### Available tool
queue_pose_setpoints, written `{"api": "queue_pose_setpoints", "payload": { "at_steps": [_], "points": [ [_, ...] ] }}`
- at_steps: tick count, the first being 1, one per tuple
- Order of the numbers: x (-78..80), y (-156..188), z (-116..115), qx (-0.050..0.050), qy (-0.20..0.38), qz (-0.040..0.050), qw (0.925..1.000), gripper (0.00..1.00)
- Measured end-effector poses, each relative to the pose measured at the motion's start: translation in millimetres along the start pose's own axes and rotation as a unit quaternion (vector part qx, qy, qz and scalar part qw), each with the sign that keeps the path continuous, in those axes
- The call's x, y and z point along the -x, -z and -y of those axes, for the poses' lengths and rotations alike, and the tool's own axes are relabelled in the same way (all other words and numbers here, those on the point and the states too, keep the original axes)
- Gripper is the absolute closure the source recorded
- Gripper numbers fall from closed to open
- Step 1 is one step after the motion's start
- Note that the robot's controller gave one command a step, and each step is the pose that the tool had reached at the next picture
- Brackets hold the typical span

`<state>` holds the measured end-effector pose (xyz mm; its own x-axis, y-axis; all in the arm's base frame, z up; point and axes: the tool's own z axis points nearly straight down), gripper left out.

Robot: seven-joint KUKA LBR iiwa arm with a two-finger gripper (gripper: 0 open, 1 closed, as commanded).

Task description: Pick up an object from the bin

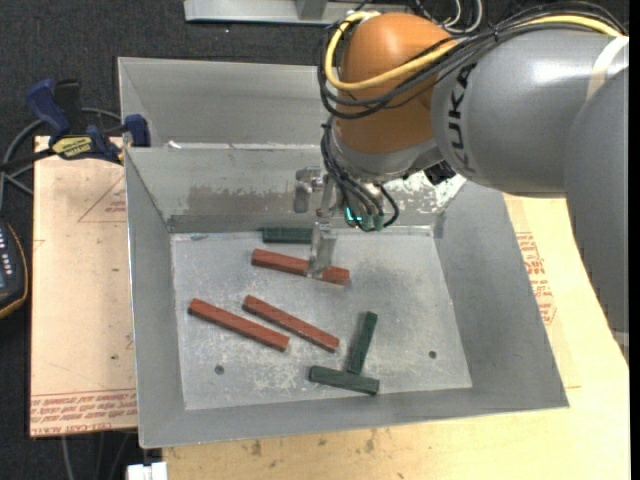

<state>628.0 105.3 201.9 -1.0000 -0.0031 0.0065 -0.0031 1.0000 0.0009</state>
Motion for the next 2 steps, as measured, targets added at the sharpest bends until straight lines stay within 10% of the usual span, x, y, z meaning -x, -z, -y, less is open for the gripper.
{"api": "queue_pose_setpoints", "payload": {
  "at_steps": [1, 2],
  "points": [
    [12.2, -127.2, 11.0, 0.001, -0.159, 0.0037, 0.9873, 0.0],
    [14.6, -122.4, 10.8, 0.002, -0.159, 0.0073, 0.9872, 1.0]
  ]
}}
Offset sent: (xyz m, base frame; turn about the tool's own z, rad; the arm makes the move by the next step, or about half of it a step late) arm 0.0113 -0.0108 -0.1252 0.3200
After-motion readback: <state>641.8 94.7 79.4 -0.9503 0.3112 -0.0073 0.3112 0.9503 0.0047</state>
